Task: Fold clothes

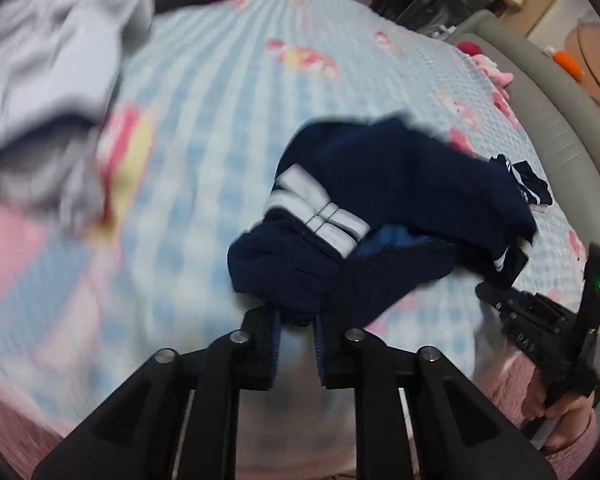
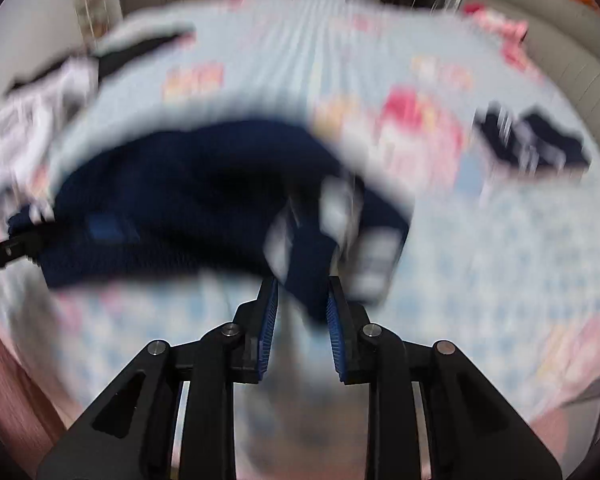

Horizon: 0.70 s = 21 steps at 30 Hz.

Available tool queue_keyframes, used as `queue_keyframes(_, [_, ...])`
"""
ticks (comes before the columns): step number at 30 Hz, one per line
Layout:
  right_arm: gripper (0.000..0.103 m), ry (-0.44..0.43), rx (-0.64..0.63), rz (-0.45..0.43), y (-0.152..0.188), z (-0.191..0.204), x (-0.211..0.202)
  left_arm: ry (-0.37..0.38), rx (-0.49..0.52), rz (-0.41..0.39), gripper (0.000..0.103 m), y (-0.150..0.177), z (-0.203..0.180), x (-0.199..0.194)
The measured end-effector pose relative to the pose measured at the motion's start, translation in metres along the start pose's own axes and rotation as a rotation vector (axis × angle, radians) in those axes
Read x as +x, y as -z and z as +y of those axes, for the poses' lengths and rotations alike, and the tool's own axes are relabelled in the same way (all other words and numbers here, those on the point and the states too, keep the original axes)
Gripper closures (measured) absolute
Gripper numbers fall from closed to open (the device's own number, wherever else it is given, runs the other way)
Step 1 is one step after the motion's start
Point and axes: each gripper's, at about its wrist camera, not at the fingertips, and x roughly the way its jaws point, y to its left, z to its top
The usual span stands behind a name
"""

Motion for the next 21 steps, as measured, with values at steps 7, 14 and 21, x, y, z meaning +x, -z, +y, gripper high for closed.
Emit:
queue_keyframes(7, [0.041, -0.086, -0.023, -0.152, -0.006, 0.011, -0.035, 0.028, 0.137, -0.194, 0.031, -0.009, -0.021, -0.023])
queue_keyframes(14, [0.036, -0.079, -0.067, -0.142, -0.014, 0.021, -0.026, -0.030, 0.320, -0.048, 0.030, -0.012, -0.054, 0.027])
queue_keyframes(21, [0.034, -0.023, -0.122, -0.077, -0.008, 0.025, -0.007, 0.022, 0.321, -0.116, 0.085, 0.007, -0.055, 0.014])
